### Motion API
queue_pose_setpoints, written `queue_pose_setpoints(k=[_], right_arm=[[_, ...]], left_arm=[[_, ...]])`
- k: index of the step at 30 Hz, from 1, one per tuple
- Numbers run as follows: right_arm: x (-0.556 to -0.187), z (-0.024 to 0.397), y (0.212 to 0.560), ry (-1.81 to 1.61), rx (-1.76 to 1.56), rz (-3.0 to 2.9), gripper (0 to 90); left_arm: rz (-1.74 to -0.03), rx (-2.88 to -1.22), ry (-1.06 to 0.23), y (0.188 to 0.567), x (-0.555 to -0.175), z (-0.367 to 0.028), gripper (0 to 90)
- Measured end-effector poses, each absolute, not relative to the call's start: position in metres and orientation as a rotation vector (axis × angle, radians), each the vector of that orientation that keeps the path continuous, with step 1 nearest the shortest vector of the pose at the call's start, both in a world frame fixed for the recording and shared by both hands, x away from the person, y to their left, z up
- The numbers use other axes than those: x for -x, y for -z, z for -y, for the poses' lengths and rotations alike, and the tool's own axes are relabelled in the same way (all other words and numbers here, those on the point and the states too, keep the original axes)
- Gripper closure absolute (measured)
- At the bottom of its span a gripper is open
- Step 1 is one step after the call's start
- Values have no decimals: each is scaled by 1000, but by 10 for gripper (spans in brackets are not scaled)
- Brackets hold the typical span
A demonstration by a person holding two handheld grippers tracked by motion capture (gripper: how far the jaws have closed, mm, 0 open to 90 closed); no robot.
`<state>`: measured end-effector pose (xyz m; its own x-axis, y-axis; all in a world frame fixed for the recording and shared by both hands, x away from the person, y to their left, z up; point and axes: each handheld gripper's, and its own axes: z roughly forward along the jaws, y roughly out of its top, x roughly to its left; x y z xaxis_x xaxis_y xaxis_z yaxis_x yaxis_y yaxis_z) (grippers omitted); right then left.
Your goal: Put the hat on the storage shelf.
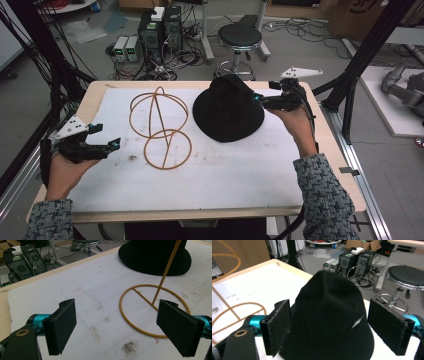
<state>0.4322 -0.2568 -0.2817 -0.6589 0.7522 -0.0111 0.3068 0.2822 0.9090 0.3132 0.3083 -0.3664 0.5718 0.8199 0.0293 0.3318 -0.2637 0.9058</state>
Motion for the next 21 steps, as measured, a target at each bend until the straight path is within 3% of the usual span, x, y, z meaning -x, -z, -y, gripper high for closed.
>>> queue_pose_setpoints(k=[7, 12, 16, 21], right_arm=[[-459, 241, 270, -1401, -960, -2088, 193], [-478, 229, 282, -1453, -974, -2065, 197], [-491, 220, 294, -1498, -977, -2036, 268], [-504, 208, 309, -1519, -981, -1996, 295]], left_arm=[[-938, -1839, -632, 367, -312, -309, 167], [-939, -1837, -632, 367, -312, -309, 167], [-938, -1838, -627, 367, -312, -308, 167], [-934, -1840, -624, 368, -312, -308, 167]])
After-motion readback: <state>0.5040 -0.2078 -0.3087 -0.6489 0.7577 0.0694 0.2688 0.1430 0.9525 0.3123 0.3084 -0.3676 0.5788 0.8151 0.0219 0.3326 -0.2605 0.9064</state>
